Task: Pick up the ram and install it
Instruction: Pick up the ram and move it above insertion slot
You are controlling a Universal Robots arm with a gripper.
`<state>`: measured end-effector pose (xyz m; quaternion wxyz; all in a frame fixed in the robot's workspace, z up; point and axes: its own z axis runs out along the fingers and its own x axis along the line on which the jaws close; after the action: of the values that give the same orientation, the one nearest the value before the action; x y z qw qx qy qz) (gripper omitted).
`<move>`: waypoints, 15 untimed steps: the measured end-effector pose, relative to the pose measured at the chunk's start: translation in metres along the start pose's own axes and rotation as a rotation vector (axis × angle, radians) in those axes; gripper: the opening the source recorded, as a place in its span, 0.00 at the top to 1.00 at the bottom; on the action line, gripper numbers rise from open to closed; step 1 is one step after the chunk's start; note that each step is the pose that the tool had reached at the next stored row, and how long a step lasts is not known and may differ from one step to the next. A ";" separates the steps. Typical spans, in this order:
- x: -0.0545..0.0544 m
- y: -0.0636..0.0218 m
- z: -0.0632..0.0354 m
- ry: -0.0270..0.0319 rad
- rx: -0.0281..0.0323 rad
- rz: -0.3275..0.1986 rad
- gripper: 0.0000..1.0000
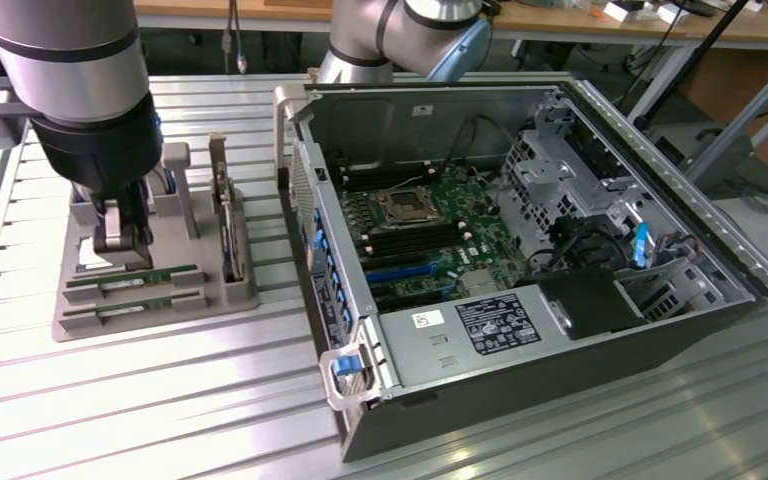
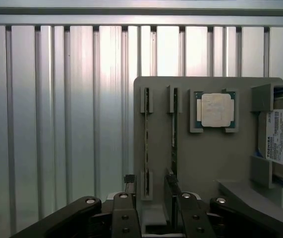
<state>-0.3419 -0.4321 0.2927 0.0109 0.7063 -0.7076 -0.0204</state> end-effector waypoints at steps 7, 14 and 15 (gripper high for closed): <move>0.000 -0.0002 0.0036 0.0016 0.0001 0.000 0.64; 0.000 -0.0004 0.0081 0.0048 0.0001 0.000 0.64; 0.000 -0.0004 0.0087 0.0053 0.0000 0.000 0.64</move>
<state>-0.3419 -0.4321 0.2840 0.0127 0.7063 -0.7076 -0.0185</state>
